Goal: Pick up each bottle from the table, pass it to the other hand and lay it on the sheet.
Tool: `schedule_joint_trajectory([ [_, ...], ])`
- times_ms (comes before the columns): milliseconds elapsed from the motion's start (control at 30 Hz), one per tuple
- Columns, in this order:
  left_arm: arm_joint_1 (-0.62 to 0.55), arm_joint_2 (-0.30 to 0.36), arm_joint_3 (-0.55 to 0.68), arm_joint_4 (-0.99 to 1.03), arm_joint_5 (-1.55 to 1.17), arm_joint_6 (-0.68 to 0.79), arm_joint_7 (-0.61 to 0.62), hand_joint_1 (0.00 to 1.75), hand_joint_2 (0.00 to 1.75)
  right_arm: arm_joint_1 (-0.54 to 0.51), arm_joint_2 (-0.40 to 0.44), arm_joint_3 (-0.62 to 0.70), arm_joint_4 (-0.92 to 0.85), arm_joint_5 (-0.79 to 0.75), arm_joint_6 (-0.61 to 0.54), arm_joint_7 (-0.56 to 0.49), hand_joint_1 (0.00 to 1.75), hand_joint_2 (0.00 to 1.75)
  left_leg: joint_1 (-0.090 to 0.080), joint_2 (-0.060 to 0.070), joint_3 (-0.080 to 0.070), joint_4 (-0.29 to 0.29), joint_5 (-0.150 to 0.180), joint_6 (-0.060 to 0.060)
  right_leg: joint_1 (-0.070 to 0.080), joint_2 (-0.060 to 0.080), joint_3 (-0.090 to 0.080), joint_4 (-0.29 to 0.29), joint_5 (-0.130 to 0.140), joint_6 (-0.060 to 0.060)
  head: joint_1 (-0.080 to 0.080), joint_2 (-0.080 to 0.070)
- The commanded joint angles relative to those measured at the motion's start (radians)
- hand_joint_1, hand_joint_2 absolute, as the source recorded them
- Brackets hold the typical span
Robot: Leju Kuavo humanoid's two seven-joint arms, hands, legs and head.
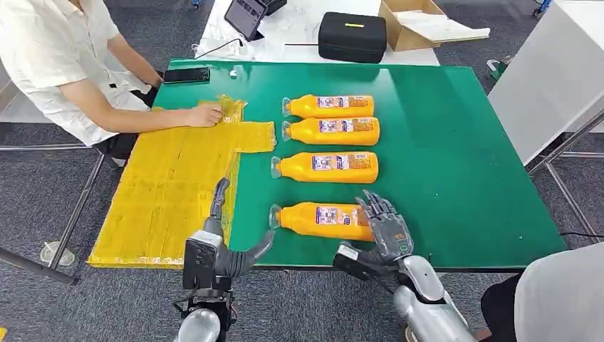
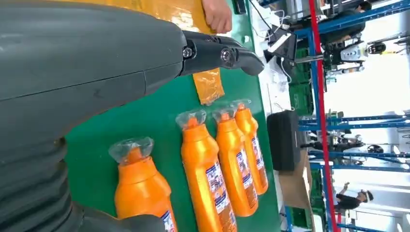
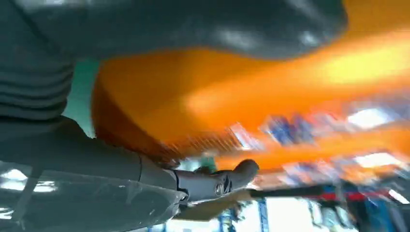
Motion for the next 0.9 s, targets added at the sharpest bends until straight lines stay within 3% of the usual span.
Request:
schedule_joint_trajectory([
  [33,0.006,0.034,-0.011,-0.015,-0.023,-0.002,0.025,0.00,1.75,-0.019,-0.032,0.060,0.050,0.137,-0.019,0.135,0.00,1.75,-0.001,0.002,0.006,-0.001,-0.002,0.001,0.000,0.000,0.006,-0.001,-0.002,-0.002,0.000,0.000],
  [600,0.002,0.031,-0.016,0.001,-0.013,-0.017,0.023,0.00,1.75,-0.051,-0.017,0.052,0.089,0.106,0.000,0.075,0.00,1.75,0.000,0.001,0.006,-0.001,-0.001,0.001,0.000,-0.001,0.006,-0.001,-0.001,-0.001,0.000,0.000],
  [633,0.001,0.031,-0.016,0.005,-0.010,-0.017,0.022,0.00,1.75,-0.056,-0.015,0.047,0.104,0.090,0.004,0.065,0.35,1.75,-0.001,0.001,0.007,-0.001,-0.001,0.001,0.000,-0.001,0.007,-0.001,-0.002,-0.002,0.000,0.000],
  [667,0.001,0.032,-0.017,0.005,-0.010,-0.017,0.022,0.00,1.75,-0.059,-0.015,0.046,0.111,0.086,0.010,0.063,1.59,1.75,0.000,0.001,0.005,-0.001,-0.001,0.001,0.000,0.000,0.005,-0.001,-0.001,-0.001,0.000,0.000],
  [700,0.001,0.032,-0.016,0.006,-0.008,-0.017,0.021,0.00,1.75,-0.064,-0.018,0.046,0.125,0.082,0.010,0.061,1.75,1.75,-0.001,0.001,0.008,-0.001,-0.001,0.001,0.000,0.000,0.007,-0.001,-0.002,-0.002,0.000,0.000],
  [833,0.000,0.034,-0.017,0.007,-0.002,-0.019,0.018,0.00,1.75,-0.076,-0.012,0.029,0.171,0.052,0.012,0.047,1.57,1.75,-0.001,0.001,0.008,-0.002,-0.001,0.001,0.000,0.000,0.008,-0.001,-0.001,-0.002,0.000,0.000],
  [900,-0.001,0.033,-0.018,0.008,0.002,-0.019,0.016,0.00,1.75,-0.079,-0.009,0.016,0.186,0.023,0.020,0.028,1.57,1.75,0.000,0.001,0.008,-0.001,-0.001,0.001,0.000,0.000,0.008,-0.001,-0.001,-0.002,0.000,0.000],
])
